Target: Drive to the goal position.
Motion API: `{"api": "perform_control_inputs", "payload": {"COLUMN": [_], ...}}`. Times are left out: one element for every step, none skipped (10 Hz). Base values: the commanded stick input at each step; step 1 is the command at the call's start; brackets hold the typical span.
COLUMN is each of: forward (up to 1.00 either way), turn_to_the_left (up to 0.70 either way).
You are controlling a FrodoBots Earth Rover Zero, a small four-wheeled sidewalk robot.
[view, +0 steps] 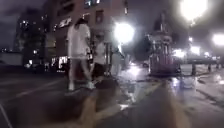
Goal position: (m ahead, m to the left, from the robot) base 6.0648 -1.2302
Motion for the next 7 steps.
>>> {"api": "perform_control_inputs", "payload": {"forward": [0.45,0.45,0.45,0.45,0.45,0.45,0.45], "turn_to_the_left": [0.0,-0.01,-0.19,-0.24,-0.24,-0.23,0.0]}}
